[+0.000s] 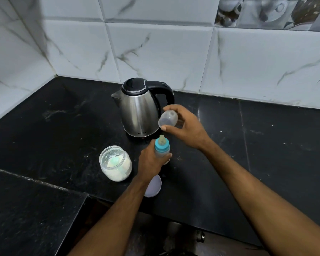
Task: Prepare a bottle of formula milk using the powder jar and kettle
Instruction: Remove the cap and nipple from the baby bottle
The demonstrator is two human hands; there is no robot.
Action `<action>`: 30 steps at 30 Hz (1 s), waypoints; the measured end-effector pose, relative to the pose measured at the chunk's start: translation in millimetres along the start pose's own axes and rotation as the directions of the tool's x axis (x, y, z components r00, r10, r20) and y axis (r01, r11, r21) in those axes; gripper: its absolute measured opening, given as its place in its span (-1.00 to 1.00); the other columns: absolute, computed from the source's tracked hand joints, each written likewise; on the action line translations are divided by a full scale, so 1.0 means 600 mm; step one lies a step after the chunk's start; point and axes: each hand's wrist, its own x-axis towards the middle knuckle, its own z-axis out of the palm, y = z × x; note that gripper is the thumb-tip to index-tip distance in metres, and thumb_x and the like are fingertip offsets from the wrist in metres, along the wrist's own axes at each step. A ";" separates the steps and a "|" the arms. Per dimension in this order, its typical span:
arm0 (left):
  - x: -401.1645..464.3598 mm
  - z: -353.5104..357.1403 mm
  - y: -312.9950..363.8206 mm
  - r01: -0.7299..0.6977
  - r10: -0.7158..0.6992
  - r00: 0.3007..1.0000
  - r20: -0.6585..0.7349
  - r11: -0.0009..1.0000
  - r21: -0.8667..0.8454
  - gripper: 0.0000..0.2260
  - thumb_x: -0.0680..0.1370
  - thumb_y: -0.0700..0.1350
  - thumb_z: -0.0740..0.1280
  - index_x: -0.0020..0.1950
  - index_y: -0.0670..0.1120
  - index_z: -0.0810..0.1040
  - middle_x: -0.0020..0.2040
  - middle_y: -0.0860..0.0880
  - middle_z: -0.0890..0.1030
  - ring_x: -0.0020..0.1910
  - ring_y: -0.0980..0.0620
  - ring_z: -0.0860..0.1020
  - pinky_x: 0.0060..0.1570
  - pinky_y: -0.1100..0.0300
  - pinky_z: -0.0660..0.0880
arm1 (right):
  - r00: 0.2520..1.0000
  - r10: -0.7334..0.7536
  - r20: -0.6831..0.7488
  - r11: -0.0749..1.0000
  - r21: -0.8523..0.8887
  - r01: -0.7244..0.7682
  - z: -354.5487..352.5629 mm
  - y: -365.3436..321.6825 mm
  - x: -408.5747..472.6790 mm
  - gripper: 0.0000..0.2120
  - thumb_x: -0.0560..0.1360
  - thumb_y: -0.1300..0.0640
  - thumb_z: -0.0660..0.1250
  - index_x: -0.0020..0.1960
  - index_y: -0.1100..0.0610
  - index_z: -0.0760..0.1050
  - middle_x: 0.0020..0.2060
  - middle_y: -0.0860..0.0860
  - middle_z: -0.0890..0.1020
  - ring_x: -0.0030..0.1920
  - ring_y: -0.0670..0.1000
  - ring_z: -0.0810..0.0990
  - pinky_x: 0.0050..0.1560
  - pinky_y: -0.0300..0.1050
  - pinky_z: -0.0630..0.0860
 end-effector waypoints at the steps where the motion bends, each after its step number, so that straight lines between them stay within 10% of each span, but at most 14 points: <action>1: 0.000 0.000 0.000 -0.001 0.001 1.000 0.000 1.000 -0.006 -0.50 0.41 0.00 0.56 0.30 0.01 0.49 0.10 0.10 0.61 0.11 0.10 0.59 0.18 0.10 0.54 | 0.999 0.022 -0.034 1.000 -0.018 -0.023 -0.006 0.008 -0.001 -0.50 0.42 0.08 0.51 0.31 0.04 0.43 0.20 -0.09 0.53 0.16 -0.10 0.55 0.10 -0.24 0.56; 16: 0.001 0.005 -0.011 -0.029 0.028 0.999 -0.023 1.000 -0.006 -0.47 0.39 -0.02 0.59 0.30 -0.02 0.50 0.08 0.11 0.60 0.09 0.07 0.60 0.15 0.12 0.54 | 0.879 0.359 -0.313 0.860 -0.255 -0.442 -0.095 0.189 -0.082 -0.52 0.44 0.13 0.48 0.30 0.08 0.40 0.23 0.06 0.45 0.13 -0.01 0.47 0.14 -0.13 0.45; 30: 0.000 0.004 -0.010 -0.027 0.027 0.999 -0.016 0.999 -0.017 -0.52 0.38 -0.02 0.59 0.22 0.09 0.48 0.01 0.21 0.58 0.04 0.17 0.59 0.15 0.12 0.55 | 0.843 0.475 -0.254 0.796 -0.283 -0.534 -0.082 0.205 -0.118 -0.27 0.42 0.05 0.51 0.47 0.07 0.22 0.41 0.09 0.27 0.37 0.09 0.35 0.39 0.00 0.35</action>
